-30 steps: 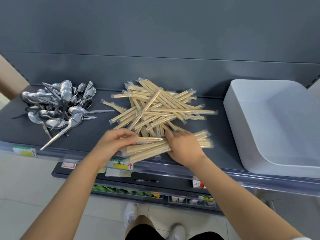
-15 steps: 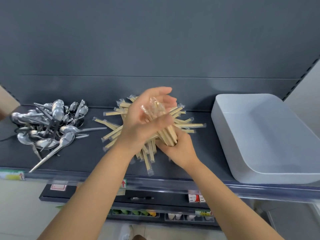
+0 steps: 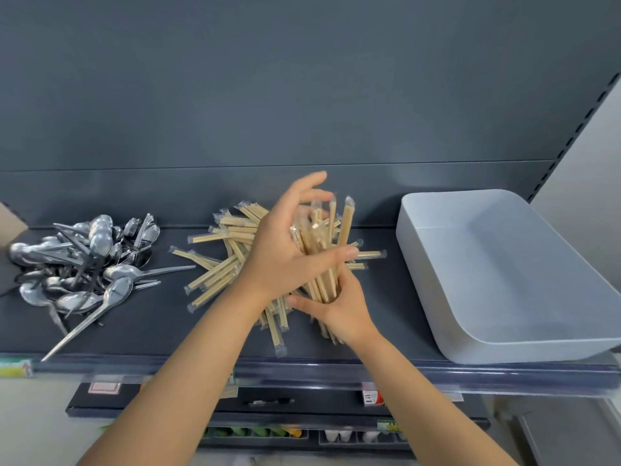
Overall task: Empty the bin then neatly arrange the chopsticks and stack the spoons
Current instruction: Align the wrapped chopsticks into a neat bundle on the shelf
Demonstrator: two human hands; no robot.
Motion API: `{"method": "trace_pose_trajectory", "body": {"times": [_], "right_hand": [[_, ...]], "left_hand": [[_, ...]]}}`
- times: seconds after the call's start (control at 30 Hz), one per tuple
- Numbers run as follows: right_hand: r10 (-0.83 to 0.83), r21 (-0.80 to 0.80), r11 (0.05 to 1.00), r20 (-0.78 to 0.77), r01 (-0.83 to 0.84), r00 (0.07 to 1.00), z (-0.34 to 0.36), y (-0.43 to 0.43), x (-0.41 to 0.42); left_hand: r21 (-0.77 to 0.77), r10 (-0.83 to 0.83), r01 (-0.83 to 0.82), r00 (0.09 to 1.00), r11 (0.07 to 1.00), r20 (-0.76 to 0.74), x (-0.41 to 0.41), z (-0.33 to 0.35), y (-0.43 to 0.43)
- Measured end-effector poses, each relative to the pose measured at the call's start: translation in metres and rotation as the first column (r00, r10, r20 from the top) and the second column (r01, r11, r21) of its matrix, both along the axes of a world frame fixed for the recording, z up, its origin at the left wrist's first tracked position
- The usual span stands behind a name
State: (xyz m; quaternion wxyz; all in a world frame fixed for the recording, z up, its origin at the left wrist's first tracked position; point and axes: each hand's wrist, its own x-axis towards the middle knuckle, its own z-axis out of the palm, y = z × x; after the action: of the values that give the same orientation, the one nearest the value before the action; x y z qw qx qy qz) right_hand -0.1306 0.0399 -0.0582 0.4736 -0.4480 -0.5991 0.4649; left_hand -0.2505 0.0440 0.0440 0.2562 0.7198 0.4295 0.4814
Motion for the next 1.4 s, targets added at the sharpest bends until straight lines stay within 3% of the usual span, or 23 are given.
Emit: {"method": "trace_pose_trajectory", "body": {"times": [0.23, 0.37, 0.47, 0.53, 0.6, 0.73, 0.8, 0.9, 0.97, 1.0, 1.07, 1.1, 1.27, 1.4], "right_hand": [[-0.010, 0.085, 0.996, 0.125, -0.001, 0.992, 0.003, 0.004, -0.018], [-0.050, 0.153, 0.988, 0.338, -0.003, 0.940, 0.006, 0.005, -0.017], [-0.157, 0.334, 0.942, 0.539, -0.038, 0.828, 0.003, 0.003, -0.013], [-0.237, 0.459, 0.878, 0.662, -0.135, 0.711, -0.010, 0.005, -0.010], [-0.226, 0.458, 0.848, 0.768, -0.267, 0.599, -0.025, 0.004, -0.006], [-0.064, 0.254, 0.837, 0.926, -0.486, 0.373, -0.039, -0.001, 0.003], [-0.105, 0.289, 0.829, 0.921, -0.479, 0.375, -0.041, -0.002, 0.005], [-0.183, 0.368, 0.794, 0.903, -0.484, 0.388, -0.046, 0.001, 0.007], [-0.218, 0.406, 0.773, 0.892, -0.488, 0.396, -0.049, 0.002, 0.005], [-0.218, 0.405, 0.768, 0.893, -0.496, 0.393, -0.048, 0.003, 0.004], [-0.231, 0.414, 0.756, 0.893, -0.506, 0.386, -0.045, 0.003, -0.001], [-0.228, 0.416, 0.758, 0.891, -0.502, 0.393, -0.044, 0.002, -0.003], [-0.203, 0.420, 0.756, 0.880, -0.502, 0.430, -0.048, 0.000, -0.011], [-0.134, 0.376, 0.802, 0.870, -0.464, 0.474, -0.044, 0.008, -0.011]], "left_hand": [[-0.130, 0.017, 0.007, 0.983, 0.992, 0.183, -0.002, -0.004, 0.002], [0.058, 0.251, -0.250, 0.968, 0.967, -0.023, -0.016, -0.004, -0.002], [0.133, 0.379, -0.367, 0.922, 0.921, -0.082, -0.036, -0.019, -0.009], [-0.023, 0.414, -0.415, 0.910, 0.910, -0.011, -0.048, -0.038, -0.018], [-0.268, 0.435, -0.410, 0.900, 0.872, 0.037, -0.059, -0.062, -0.029], [-0.563, 0.438, -0.472, 0.875, 0.678, -0.206, -0.082, -0.104, -0.042], [-0.570, 0.498, -0.536, 0.833, 0.623, -0.240, -0.083, -0.110, -0.043], [-0.549, 0.411, -0.506, 0.862, 0.665, -0.297, -0.077, -0.107, -0.042], [-0.431, 0.210, -0.436, 0.853, 0.790, -0.478, -0.073, -0.103, -0.043], [-0.348, 0.085, -0.381, 0.770, 0.857, -0.632, -0.071, -0.100, -0.043], [-0.227, -0.072, -0.253, 0.506, 0.941, -0.859, -0.063, -0.098, -0.042], [-0.207, -0.098, -0.210, 0.438, 0.956, -0.893, -0.059, -0.099, -0.042], [-0.214, -0.124, -0.142, 0.473, 0.966, -0.872, -0.063, -0.106, -0.039], [-0.165, -0.114, -0.101, 0.387, 0.981, -0.915, -0.073, -0.110, -0.027]]}}
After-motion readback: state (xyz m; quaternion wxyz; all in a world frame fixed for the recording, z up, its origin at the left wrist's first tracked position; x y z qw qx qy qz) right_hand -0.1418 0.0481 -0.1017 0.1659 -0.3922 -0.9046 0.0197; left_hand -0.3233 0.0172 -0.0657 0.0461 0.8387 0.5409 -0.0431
